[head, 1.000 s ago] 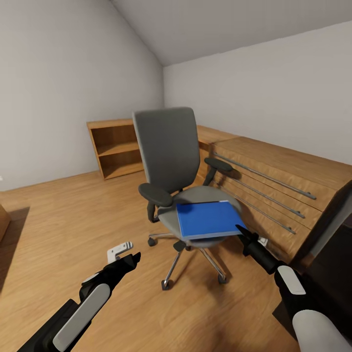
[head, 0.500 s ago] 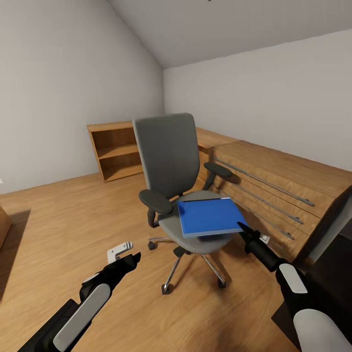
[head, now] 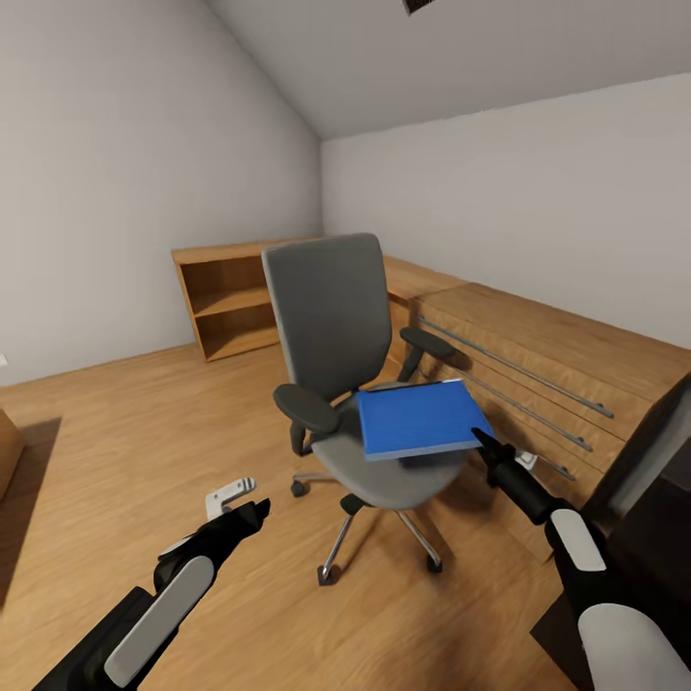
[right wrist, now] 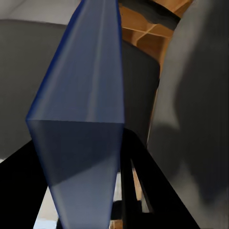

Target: In the bedroom, organize the workspace by keeping the computer under the desk, ensuring the monitor is on the desk, placing the keyboard on the desk next to the monitor, placing the mouse on the desk next to the keyboard, moving the folder from the swivel chair onto the desk next to the mouse, stacking the notebook on top of the folder with the pen on top of the notebook, and positioning the swivel chair next to the desk.

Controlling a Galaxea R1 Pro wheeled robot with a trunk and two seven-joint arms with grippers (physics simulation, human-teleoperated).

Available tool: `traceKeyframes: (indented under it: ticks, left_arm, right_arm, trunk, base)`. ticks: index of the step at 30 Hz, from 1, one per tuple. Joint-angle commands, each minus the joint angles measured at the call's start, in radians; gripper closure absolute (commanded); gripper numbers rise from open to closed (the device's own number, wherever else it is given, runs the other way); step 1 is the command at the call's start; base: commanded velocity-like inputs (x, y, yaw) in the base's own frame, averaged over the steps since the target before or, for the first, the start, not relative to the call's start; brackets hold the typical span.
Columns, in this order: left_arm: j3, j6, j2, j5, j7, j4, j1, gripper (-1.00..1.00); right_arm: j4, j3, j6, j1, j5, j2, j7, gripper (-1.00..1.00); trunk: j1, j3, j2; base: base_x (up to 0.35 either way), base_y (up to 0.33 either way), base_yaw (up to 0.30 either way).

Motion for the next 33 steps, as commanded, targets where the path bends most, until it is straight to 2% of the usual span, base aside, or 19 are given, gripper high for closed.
traceKeyframes:
  ticks: [1, 7, 14, 17, 22, 28, 33]
  left_arm:
    - [0.004, 0.002, 0.001, 0.005, 0.007, -0.001, -0.001, -1.00]
    - [0.045, 0.002, 0.002, 0.004, 0.008, 0.009, -0.001, -1.00]
    - [0.056, 0.001, 0.002, 0.003, 0.007, 0.029, -0.001, -1.00]
    - [0.058, 0.001, 0.001, 0.003, 0.007, 0.043, -0.001, -1.00]
    - [0.068, 0.001, 0.000, 0.002, 0.006, 0.056, -0.001, -1.00]
    - [0.069, 0.001, -0.001, 0.002, 0.006, 0.058, -0.001, -1.00]
    - [0.068, 0.001, -0.001, 0.002, 0.006, 0.058, -0.001, -1.00]
  right_arm:
    - [-0.003, -0.003, 0.001, -0.001, 0.000, 0.000, -0.004, 1.00]
    - [-0.008, -0.002, -0.068, -0.001, 0.011, 0.000, -0.048, 1.00]
    - [-0.048, -0.002, -0.131, 0.001, 0.072, 0.004, -0.082, 1.00]
    - [-0.107, -0.002, -0.142, 0.016, 0.083, 0.006, -0.091, 1.00]
    - [-0.258, -0.002, -0.147, 0.085, 0.086, 0.011, -0.142, 1.00]
    - [-0.483, -0.003, -0.146, 0.184, 0.092, 0.073, -0.202, 1.00]
    - [-0.520, -0.003, -0.141, 0.208, 0.091, 0.082, -0.211, 1.00]
  trunk:
    - [-0.004, 0.002, 0.007]
    - [-0.027, 0.020, 0.049]
    - [-0.054, 0.039, 0.098]
    - [-0.065, 0.047, 0.119]
    - [-0.085, 0.061, 0.154]
    - [-0.108, 0.077, 0.196]
    - [-0.127, 0.091, 0.231]
  base:
    - [0.000, 0.000, 0.000]
    - [0.000, 0.000, 0.000]
    - [0.000, 0.000, 0.000]
    - [0.000, 0.000, 0.000]
    - [0.000, 0.000, 0.000]
    - [0.000, 0.000, 0.000]
    - [0.000, 0.000, 0.000]
